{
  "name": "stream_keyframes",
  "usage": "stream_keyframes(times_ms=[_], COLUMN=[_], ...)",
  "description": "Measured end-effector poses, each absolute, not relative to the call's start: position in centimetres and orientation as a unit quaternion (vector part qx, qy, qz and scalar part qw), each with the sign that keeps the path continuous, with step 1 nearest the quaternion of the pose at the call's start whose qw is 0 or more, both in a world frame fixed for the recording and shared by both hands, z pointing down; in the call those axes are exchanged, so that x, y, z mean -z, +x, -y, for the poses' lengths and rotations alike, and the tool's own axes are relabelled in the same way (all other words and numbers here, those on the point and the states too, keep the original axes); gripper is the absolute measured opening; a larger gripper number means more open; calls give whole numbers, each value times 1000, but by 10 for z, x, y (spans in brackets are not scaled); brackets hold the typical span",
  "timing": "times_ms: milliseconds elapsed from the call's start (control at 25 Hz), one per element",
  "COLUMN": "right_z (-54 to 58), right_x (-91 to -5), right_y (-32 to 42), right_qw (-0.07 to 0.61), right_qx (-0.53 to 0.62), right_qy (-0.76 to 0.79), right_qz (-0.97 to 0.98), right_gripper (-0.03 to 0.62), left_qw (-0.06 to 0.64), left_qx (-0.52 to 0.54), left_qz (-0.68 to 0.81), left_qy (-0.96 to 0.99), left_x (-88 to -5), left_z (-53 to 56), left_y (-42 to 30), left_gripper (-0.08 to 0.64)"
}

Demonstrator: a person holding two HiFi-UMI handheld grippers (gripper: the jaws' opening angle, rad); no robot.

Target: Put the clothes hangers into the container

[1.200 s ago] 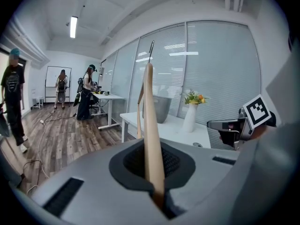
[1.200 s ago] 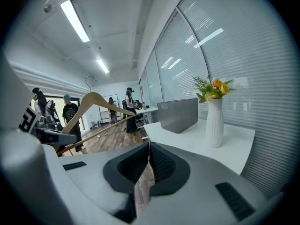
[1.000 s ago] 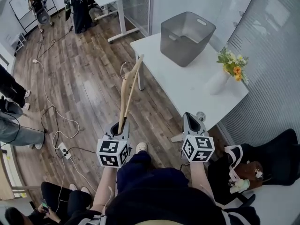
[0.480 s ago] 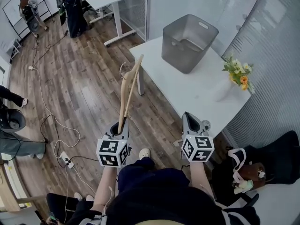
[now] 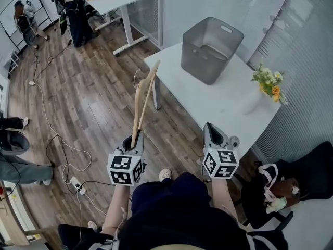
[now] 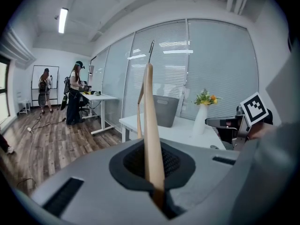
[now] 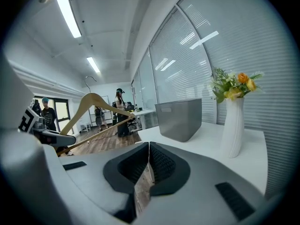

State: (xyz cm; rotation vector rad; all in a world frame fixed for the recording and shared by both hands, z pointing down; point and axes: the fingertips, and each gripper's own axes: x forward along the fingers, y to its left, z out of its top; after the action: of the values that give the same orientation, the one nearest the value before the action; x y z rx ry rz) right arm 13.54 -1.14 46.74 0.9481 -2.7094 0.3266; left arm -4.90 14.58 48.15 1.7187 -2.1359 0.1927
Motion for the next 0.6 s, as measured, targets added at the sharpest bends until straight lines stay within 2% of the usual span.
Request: stream_keyframes(times_ms=[600], right_z=[0], right_x=[-489], right_y=[116], right_qw=[154], right_qx=[-122], right_qy=[306], right_qz=[932], right_gripper=[29], left_qw=[227], left_qx=[-69], left_qz=[766], left_qy=[597], left_x=[-506], left_z=[-162], left_y=[-57], left_gripper=[8])
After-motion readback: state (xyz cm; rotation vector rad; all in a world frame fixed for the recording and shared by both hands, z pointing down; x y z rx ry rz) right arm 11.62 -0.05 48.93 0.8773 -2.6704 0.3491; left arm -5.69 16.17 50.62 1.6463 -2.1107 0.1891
